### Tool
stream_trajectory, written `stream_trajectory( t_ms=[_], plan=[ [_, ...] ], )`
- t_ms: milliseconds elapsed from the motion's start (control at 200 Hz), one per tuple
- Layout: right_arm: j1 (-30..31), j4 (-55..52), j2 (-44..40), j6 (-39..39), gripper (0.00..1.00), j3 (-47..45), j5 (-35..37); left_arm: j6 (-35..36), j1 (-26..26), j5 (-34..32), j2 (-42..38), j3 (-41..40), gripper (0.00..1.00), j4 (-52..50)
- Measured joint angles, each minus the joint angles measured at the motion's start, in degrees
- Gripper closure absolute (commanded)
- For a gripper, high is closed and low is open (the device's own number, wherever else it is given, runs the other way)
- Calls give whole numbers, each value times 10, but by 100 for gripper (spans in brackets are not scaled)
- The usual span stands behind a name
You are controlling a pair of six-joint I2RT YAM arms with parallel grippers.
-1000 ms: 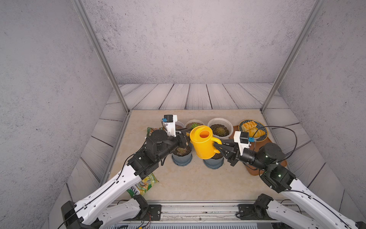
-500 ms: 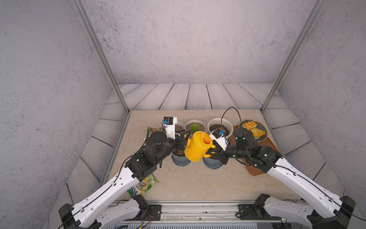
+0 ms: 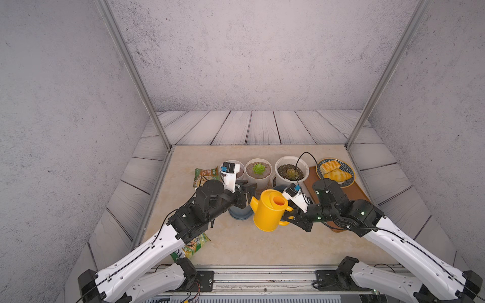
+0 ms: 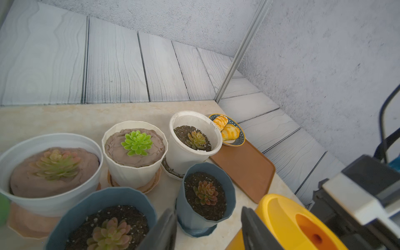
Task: Water the succulent around the soil edge
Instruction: Adjust the watering can, then place the watering can at the center of the board.
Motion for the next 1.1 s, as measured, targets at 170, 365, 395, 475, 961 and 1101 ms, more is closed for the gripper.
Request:
stream_trajectory(
  t_ms=[170,365,395,475,961,1101],
  plan=[
    [4,-14,0,6,100,-22,69,27,0,-6,-68,26,25,-100],
    [45,50,5,9,100,-93,132,57,0,-46,-197,72,1,-246],
    [54,64,10,8,100,-103,142,60,0,-54,-219,74,2,-265],
    [83,106,29,5,100,-125,163,75,0,-84,-276,73,2,-310],
    [208,276,180,-21,98,-163,222,115,0,-164,-404,-23,2,-392],
    [226,281,221,-25,89,-162,222,119,0,-169,-405,-23,2,-393]
  ],
)
